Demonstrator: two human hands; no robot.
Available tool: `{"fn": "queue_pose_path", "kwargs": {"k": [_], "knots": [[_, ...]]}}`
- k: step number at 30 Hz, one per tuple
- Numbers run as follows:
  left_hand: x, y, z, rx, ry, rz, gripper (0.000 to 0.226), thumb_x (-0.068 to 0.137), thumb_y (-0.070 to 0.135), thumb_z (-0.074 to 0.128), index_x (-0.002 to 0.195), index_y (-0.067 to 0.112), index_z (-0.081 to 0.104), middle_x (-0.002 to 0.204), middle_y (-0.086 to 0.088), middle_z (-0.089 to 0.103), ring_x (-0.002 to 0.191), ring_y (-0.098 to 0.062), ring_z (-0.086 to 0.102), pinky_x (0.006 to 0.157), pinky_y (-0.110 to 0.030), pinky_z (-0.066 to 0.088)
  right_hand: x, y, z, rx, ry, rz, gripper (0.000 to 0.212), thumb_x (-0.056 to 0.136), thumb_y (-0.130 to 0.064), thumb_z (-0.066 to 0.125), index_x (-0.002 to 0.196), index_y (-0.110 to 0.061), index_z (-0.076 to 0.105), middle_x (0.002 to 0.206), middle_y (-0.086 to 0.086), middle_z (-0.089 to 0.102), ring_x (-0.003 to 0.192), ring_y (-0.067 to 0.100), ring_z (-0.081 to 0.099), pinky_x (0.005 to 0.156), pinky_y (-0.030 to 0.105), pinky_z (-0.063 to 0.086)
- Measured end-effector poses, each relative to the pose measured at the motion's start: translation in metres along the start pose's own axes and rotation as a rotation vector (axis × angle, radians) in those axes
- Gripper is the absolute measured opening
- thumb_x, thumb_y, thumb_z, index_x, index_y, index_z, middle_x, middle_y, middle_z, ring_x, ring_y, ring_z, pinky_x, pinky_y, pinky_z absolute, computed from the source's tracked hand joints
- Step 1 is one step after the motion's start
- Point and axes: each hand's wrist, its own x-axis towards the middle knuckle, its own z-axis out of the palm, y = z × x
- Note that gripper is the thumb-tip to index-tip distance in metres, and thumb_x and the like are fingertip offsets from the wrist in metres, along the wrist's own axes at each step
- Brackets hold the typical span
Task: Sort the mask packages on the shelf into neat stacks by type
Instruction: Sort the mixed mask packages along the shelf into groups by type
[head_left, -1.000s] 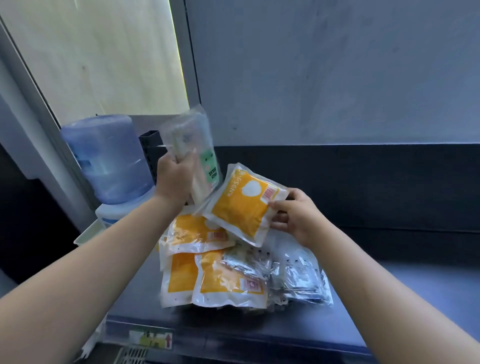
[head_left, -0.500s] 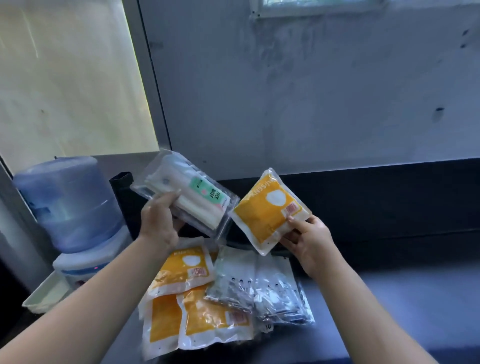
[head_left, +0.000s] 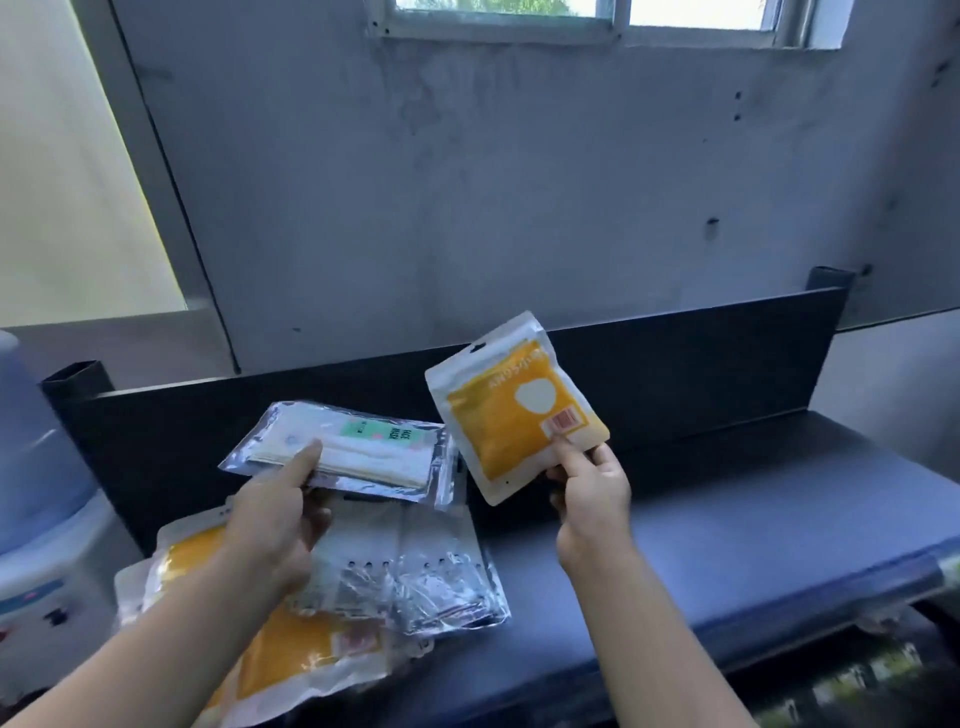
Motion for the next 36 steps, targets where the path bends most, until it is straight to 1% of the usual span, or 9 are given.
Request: {"fn": "queue_pose_path", "kwargs": {"k": [6,12,16,20,24,28,30,33,36], "knots": [[-0.033,-0.029,0.054,-0.075,-0.065,-0.02,0.031,0.107,0.048,0.042,0.108,0.025,0.063,0.08,0.003,0.074,0.058,-0.012,0.071,0.041,-0.019,0.047,0.039,-0.026,-0.044,0.012,0.017,-0.056,0.012,0.1,-0.016,0.069,0.106,-0.02,0.078,0.083,-0.008,0.072,0.064,0.01,0.052,0.057,0.025,0.046],[-0.065,-0.082,0.145,-0.059,0.029,0.034,0.024,0.107,0.04,0.051,0.099,0.022,0.064,0.071,0.0,0.066,0.06,-0.018,0.056,0.045,-0.025,0.052,0.1,-0.065,-0.104,0.13,-0.068,0.057,0.023,0.104,-0.015,0.055,0.112,-0.009,0.076,0.104,0.01,0.082,0.091,0.031,0.079,0.083,0.039,0.061],[-0.074,-0.116,0.191,-0.098,-0.027,0.035,0.018,0.109,0.028,0.05,0.106,0.017,0.063,0.094,-0.008,0.068,0.062,-0.017,0.073,0.046,-0.026,0.059,0.141,-0.077,-0.136,0.095,-0.044,0.113,0.054,0.109,-0.043,0.045,0.104,-0.001,0.079,0.103,0.015,0.081,0.097,0.031,0.078,0.092,0.045,0.061],[-0.084,-0.145,0.224,-0.128,-0.091,0.068,0.028,0.107,0.015,0.054,0.132,0.02,0.063,0.116,-0.007,0.075,0.089,-0.025,0.078,0.059,-0.029,0.064,0.168,-0.086,-0.16,-0.012,-0.037,0.016,0.013,0.094,-0.013,0.077,0.107,-0.012,0.079,0.105,0.009,0.08,0.101,0.025,0.076,0.09,0.04,0.063],[-0.093,-0.176,0.253,-0.186,-0.149,0.034,0.034,0.104,0.001,0.052,0.136,0.008,0.062,0.122,-0.015,0.075,0.085,-0.025,0.08,0.07,-0.03,0.066,0.185,-0.094,-0.182,-0.053,-0.05,-0.067,0.068,0.086,0.0,0.08,0.143,-0.029,0.057,0.134,-0.009,0.067,0.118,0.011,0.067,0.081,0.026,0.061],[-0.098,-0.207,0.278,-0.213,-0.283,-0.063,0.047,0.098,-0.012,0.047,0.141,0.005,0.058,0.132,-0.019,0.072,0.122,-0.039,0.07,0.086,-0.035,0.064,0.201,-0.1,-0.206,-0.022,0.014,-0.07,0.095,0.086,0.0,0.081,0.161,-0.032,0.032,0.154,-0.014,0.046,0.136,0.011,0.053,0.086,0.032,0.061],[-0.103,-0.219,0.292,-0.222,-0.327,-0.108,0.05,0.095,-0.016,0.047,0.141,0.004,0.057,0.132,-0.02,0.072,0.126,-0.041,0.067,0.09,-0.038,0.063,0.211,-0.104,-0.221,0.035,0.051,-0.021,0.084,0.088,0.003,0.077,0.159,-0.018,0.038,0.149,-0.006,0.056,0.13,0.018,0.061,0.086,0.038,0.064],[-0.113,-0.237,0.317,-0.228,-0.341,-0.175,0.052,0.092,-0.017,0.048,0.14,0.0,0.057,0.131,-0.021,0.072,0.126,-0.042,0.066,0.091,-0.041,0.062,0.222,-0.116,-0.248,0.045,0.111,0.054,0.035,0.092,0.008,0.069,0.118,-0.014,0.073,0.11,0.006,0.081,0.103,0.026,0.078,0.082,0.041,0.065],[-0.121,-0.253,0.348,-0.248,-0.335,-0.235,0.052,0.089,-0.018,0.049,0.14,-0.005,0.057,0.132,-0.025,0.07,0.129,-0.043,0.063,0.086,-0.041,0.064,0.24,-0.131,-0.281,0.105,0.212,0.106,0.028,0.093,0.007,0.068,0.112,-0.014,0.073,0.104,0.009,0.081,0.095,0.027,0.079,0.077,0.039,0.064]]}}
